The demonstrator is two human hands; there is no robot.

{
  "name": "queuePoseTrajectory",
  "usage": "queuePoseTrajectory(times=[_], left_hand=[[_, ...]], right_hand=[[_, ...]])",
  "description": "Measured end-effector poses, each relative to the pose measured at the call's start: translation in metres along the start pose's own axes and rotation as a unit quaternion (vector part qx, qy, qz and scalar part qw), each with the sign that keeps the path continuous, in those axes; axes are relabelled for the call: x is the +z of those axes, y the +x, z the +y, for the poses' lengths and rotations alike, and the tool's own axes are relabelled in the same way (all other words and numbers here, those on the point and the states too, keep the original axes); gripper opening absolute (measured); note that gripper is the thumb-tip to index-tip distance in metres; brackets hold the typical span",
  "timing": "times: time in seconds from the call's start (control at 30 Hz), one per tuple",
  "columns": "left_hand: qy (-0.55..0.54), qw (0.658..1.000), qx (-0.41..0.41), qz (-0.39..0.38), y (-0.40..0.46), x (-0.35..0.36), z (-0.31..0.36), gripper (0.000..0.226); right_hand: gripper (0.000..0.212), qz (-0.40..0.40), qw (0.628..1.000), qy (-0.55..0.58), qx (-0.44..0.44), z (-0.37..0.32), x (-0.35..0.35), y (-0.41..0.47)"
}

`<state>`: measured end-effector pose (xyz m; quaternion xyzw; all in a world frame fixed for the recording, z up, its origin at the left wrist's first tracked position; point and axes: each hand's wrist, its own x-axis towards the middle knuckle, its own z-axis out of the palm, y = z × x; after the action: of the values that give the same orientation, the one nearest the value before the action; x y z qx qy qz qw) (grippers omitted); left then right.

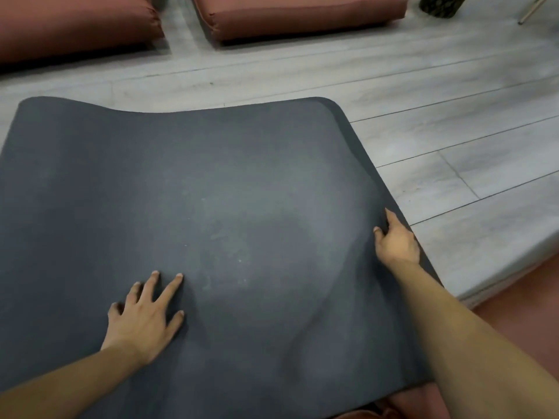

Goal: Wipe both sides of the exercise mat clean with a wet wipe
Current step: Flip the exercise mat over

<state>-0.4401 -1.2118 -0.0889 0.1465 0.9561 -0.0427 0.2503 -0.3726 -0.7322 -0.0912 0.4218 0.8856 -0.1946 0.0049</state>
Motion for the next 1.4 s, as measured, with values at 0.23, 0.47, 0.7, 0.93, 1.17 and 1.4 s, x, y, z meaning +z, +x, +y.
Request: queuePoseTrajectory(times=[0.23, 0.47, 0.7, 0.93, 1.17, 1.4], left_hand=[[0.014, 0.996, 0.025, 0.079, 0.001, 0.007, 0.010, 0.072], [0.023, 0.996, 0.043, 0.069, 0.018, 0.002, 0.041, 0.071], [-0.002, 0.997, 0.019, 0.080, 0.025, 0.012, 0.056, 0.077], [-0.032, 0.992, -0.063, 0.108, 0.032, 0.010, 0.016, 0.087], [-0.017, 0.988, -0.105, 0.112, 0.039, 0.012, -0.017, 0.086], [0.008, 0.991, 0.009, 0.132, 0.070, 0.004, 0.013, 0.092]], right_hand=[[0.020, 0.169, 0.975, 0.016, -0.146, -0.010, -0.015, 0.028], [0.030, 0.096, 0.994, -0.044, -0.031, 0.025, -0.025, 0.071], [0.067, -0.105, 0.988, 0.026, 0.112, 0.034, -0.024, 0.109], [0.044, -0.102, 0.987, 0.108, 0.054, 0.015, -0.013, 0.109], [0.047, -0.030, 0.999, 0.002, 0.022, 0.011, -0.018, 0.109], [0.039, 0.247, 0.959, -0.053, -0.127, -0.097, 0.006, 0.114]])
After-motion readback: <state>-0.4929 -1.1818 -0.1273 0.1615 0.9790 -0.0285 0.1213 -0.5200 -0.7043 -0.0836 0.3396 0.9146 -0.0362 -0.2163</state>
